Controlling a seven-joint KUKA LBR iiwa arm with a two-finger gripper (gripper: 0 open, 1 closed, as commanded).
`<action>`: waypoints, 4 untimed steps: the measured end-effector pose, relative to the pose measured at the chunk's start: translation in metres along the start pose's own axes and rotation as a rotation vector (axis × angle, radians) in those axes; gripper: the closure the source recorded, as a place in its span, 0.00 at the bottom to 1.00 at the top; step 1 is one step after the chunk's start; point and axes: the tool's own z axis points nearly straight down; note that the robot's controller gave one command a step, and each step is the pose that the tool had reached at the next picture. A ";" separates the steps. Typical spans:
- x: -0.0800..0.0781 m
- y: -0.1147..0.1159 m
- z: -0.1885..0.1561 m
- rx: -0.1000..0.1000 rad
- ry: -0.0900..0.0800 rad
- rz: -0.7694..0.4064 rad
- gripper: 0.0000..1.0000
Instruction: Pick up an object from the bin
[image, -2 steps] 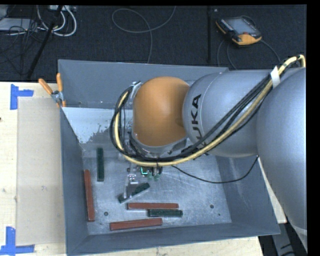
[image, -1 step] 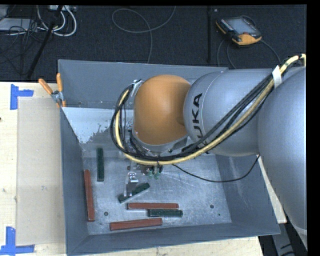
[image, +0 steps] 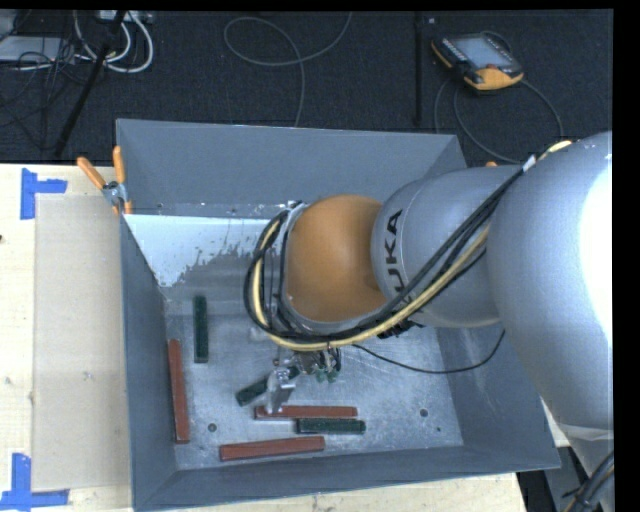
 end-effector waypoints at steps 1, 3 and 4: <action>0.000 -0.008 0.007 -0.002 0.000 0.000 0.00; -0.007 -0.011 0.027 0.000 0.002 -0.060 0.00; -0.023 -0.009 0.032 -0.004 -0.044 -0.102 1.00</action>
Offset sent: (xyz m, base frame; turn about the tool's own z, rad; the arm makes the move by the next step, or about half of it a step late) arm 0.0117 -0.0143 0.0061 -0.0237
